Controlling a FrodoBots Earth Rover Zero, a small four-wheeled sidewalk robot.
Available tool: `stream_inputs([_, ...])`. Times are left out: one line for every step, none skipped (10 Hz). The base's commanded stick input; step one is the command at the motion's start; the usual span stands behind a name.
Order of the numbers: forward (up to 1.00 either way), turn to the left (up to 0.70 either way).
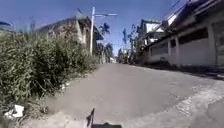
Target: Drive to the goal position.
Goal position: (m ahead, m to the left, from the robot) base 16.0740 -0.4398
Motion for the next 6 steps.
stream_inputs([0.7,0.0])
stream_inputs([0.7,0.0])
stream_inputs([0.7,0.0])
stream_inputs([0.7,0.0])
stream_inputs([0.7,0.0])
stream_inputs([0.7,0.0])
